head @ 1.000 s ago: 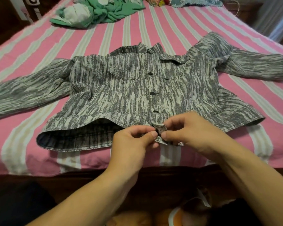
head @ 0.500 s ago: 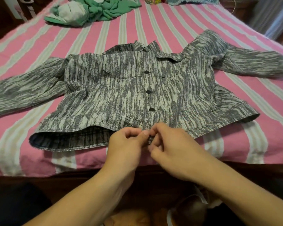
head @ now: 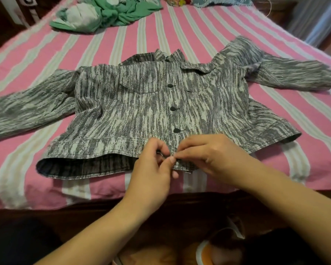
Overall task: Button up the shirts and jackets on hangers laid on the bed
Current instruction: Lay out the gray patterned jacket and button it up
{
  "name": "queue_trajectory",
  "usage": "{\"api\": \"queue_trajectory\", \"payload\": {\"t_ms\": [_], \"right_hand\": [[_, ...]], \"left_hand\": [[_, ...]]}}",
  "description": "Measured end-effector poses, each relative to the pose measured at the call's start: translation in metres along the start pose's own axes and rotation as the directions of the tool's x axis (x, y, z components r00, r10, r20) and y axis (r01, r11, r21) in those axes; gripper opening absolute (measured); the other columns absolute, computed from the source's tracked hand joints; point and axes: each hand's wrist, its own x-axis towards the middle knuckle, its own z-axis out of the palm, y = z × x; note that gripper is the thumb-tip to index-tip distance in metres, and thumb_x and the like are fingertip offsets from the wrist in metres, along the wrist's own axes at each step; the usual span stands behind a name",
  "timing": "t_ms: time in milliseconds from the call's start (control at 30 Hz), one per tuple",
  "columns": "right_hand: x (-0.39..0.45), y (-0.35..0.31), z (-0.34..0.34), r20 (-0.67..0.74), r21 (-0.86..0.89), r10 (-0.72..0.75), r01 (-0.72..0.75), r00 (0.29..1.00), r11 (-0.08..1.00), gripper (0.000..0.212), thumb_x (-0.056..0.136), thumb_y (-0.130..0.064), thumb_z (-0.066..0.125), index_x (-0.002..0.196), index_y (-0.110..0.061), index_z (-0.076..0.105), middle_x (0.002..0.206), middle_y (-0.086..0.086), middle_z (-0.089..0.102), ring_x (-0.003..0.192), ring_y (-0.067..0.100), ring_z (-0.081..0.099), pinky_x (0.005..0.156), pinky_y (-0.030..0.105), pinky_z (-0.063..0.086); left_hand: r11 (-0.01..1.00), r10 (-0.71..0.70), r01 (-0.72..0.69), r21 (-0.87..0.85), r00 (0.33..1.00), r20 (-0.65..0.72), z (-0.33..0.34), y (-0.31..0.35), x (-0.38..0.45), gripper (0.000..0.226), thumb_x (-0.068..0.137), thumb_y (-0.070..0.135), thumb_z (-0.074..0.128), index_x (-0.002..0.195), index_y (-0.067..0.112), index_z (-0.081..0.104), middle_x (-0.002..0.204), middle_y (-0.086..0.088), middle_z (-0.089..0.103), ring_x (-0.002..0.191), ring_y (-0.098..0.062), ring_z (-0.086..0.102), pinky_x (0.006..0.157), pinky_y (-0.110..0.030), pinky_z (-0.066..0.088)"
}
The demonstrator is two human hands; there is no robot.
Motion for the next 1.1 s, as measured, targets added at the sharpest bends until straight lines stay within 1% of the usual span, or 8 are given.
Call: {"api": "queue_trajectory", "payload": {"t_ms": [167, 367, 467, 600, 767, 833, 967, 1100], "right_hand": [[0.005, 0.013, -0.014, 0.18, -0.304, -0.318, 0.36, 0.931, 0.882, 0.02, 0.099, -0.006, 0.059, 0.115, 0.001, 0.071, 0.099, 0.014, 0.07, 0.077, 0.029, 0.065, 0.055, 0.04, 0.055], [0.025, 0.028, -0.019, 0.353, -0.379, -0.551, 0.654, 0.756, 0.654, 0.021, 0.102, -0.002, 0.052, 0.111, 0.009, 0.068, 0.088, 0.015, 0.065, 0.071, 0.029, 0.06, 0.053, 0.042, 0.053], [0.029, 0.027, -0.018, 0.349, -0.367, -0.571, 0.669, 0.743, 0.647, 0.02, 0.103, -0.003, 0.052, 0.106, 0.007, 0.068, 0.084, 0.014, 0.064, 0.069, 0.028, 0.058, 0.053, 0.042, 0.052], [0.029, 0.026, -0.012, 0.229, -0.308, -0.474, 0.525, 0.85, 0.793, 0.022, 0.104, -0.011, 0.053, 0.101, 0.004, 0.069, 0.083, 0.013, 0.064, 0.065, 0.027, 0.057, 0.049, 0.042, 0.051], [0.024, 0.026, -0.007, 0.132, -0.219, -0.358, 0.38, 0.924, 0.899, 0.028, 0.102, -0.016, 0.058, 0.085, 0.003, 0.07, 0.077, 0.011, 0.063, 0.06, 0.026, 0.055, 0.05, 0.04, 0.049], [0.025, 0.03, -0.008, 0.165, -0.229, -0.415, 0.444, 0.895, 0.866, 0.024, 0.101, -0.013, 0.059, 0.087, 0.004, 0.07, 0.078, 0.011, 0.062, 0.06, 0.026, 0.053, 0.05, 0.041, 0.048], [0.031, 0.035, -0.008, 0.233, -0.284, -0.56, 0.607, 0.795, 0.742, 0.02, 0.101, -0.006, 0.057, 0.086, 0.002, 0.069, 0.078, 0.012, 0.061, 0.063, 0.028, 0.053, 0.054, 0.041, 0.05], [0.029, 0.039, -0.005, 0.212, -0.279, -0.567, 0.605, 0.796, 0.746, 0.022, 0.101, -0.005, 0.056, 0.087, 0.003, 0.07, 0.079, 0.014, 0.063, 0.063, 0.029, 0.056, 0.055, 0.042, 0.052]], "left_hand": [[1.0, -0.02, 0.019, 0.016, 0.997, 0.072, -0.004, 0.001, 0.004, 0.026, 0.096, -0.002, 0.061, 0.09, 0.019, 0.046, 0.07, -0.02, 0.054, 0.055, -0.012, 0.062, 0.053, -0.022, 0.041], [1.0, -0.03, 0.028, 0.01, 0.986, 0.162, -0.011, 0.003, 0.009, 0.024, 0.095, -0.006, 0.06, 0.091, 0.012, 0.045, 0.077, -0.021, 0.052, 0.052, -0.009, 0.059, 0.05, -0.01, 0.039], [0.999, -0.023, 0.027, -0.026, 0.99, 0.139, -0.012, -0.003, 0.01, 0.023, 0.096, -0.005, 0.061, 0.093, 0.015, 0.049, 0.078, -0.026, 0.053, 0.057, -0.015, 0.064, 0.054, -0.016, 0.044], [0.998, 0.028, -0.022, -0.065, 0.996, 0.081, -0.01, -0.011, 0.008, 0.028, 0.096, -0.005, 0.06, 0.092, 0.02, 0.05, 0.073, -0.019, 0.057, 0.061, -0.02, 0.069, 0.062, -0.027, 0.052], [0.923, 0.281, -0.282, 0.261, 0.959, 0.045, -0.011, -0.017, 0.008, 0.033, 0.094, 0.005, 0.065, 0.093, 0.032, 0.046, 0.076, 0.008, 0.064, 0.067, -0.008, 0.064, 0.067, -0.031, 0.051], [0.935, 0.251, -0.254, 0.246, 0.967, 0.047, -0.012, -0.017, 0.009, 0.031, 0.095, 0.005, 0.064, 0.091, 0.031, 0.047, 0.073, 0.009, 0.063, 0.067, -0.009, 0.066, 0.067, -0.032, 0.053], [0.993, -0.023, 0.016, -0.118, 0.998, -0.051, 0.0, -0.011, 0.003, 0.018, 0.093, 0.013, 0.072, 0.082, 0.019, 0.058, 0.056, 0.004, 0.053, 0.054, -0.017, 0.056, 0.059, -0.036, 0.053], [0.998, 0.03, -0.035, -0.046, 0.994, -0.104, 0.001, -0.012, 0.006, 0.021, 0.084, 0.019, 0.082, 0.081, 0.02, 0.061, 0.056, 0.008, 0.052, 0.053, -0.009, 0.041, 0.054, -0.027, 0.034]]}}
